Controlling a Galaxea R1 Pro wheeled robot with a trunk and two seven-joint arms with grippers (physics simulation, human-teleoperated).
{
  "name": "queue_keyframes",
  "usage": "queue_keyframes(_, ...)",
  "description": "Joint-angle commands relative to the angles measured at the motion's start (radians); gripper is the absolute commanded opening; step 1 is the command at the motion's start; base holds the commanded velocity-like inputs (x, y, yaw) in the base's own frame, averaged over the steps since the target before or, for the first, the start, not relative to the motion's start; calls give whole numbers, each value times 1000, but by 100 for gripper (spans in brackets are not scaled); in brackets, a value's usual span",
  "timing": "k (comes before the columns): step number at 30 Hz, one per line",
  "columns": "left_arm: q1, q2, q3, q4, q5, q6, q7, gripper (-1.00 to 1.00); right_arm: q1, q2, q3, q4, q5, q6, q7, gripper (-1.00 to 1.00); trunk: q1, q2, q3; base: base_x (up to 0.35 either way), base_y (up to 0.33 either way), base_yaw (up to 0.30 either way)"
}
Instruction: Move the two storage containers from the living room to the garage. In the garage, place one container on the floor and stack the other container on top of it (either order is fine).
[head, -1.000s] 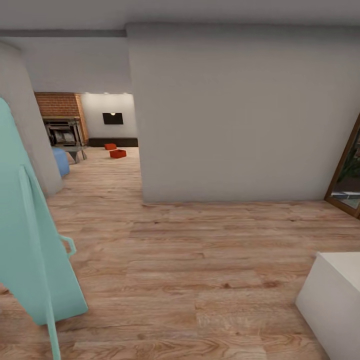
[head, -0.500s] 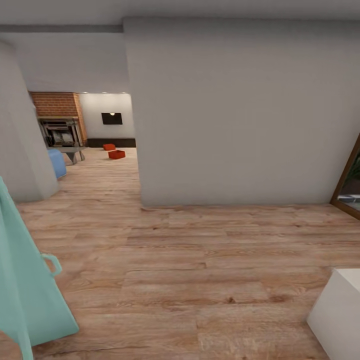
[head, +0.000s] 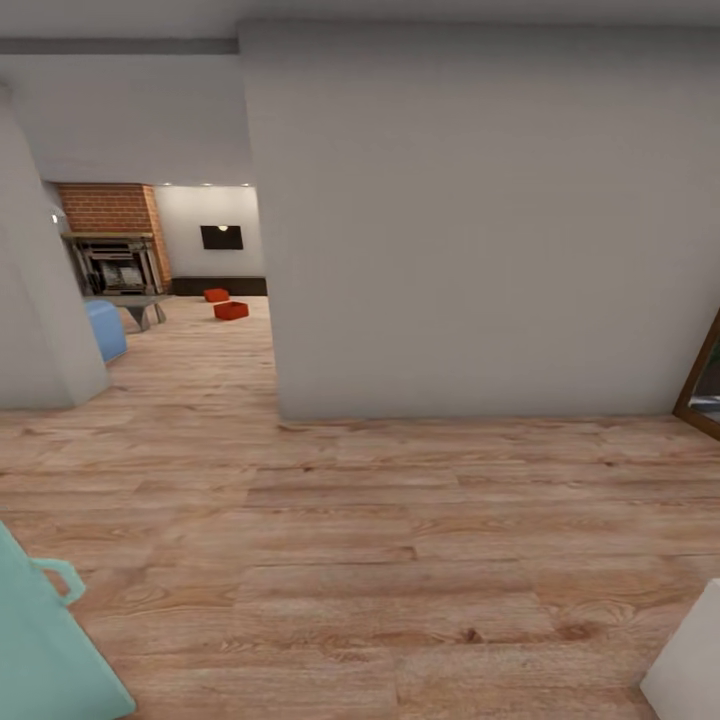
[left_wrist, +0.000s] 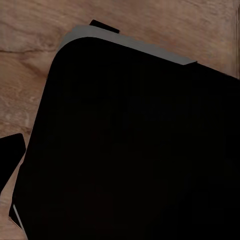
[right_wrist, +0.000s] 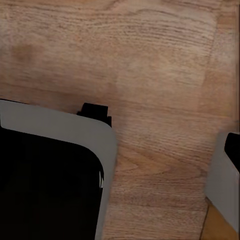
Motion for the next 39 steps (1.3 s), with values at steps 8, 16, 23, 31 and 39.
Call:
queue_keyframes(8, 0, 0, 3, 0, 3, -1, 1, 100, -1, 0, 7, 3, 5, -5, 1, 100, 1, 0, -1, 321, 0, 0)
queue_keyframes(16, 0, 0, 3, 0, 3, -2, 1, 100, -1, 0, 7, 3, 5, -5, 1, 100, 1, 0, -1, 321, 0, 0)
queue_keyframes(23, 0, 0, 4, 0, 3, -2, 2, 100, -1, 0, 7, 3, 5, -6, 1, 100, 1, 0, -1, 321, 0, 0)
queue_keyframes(31, 0, 0, 4, 0, 2, -4, 2, 100, -1, 1, 7, 3, 5, -5, 2, 100, 1, 0, -1, 321, 0, 0)
queue_keyframes(39, 0, 0, 4, 0, 2, -4, 2, 100, -1, 3, 7, 4, 5, -4, 2, 100, 1, 0, -1, 321, 0, 126)
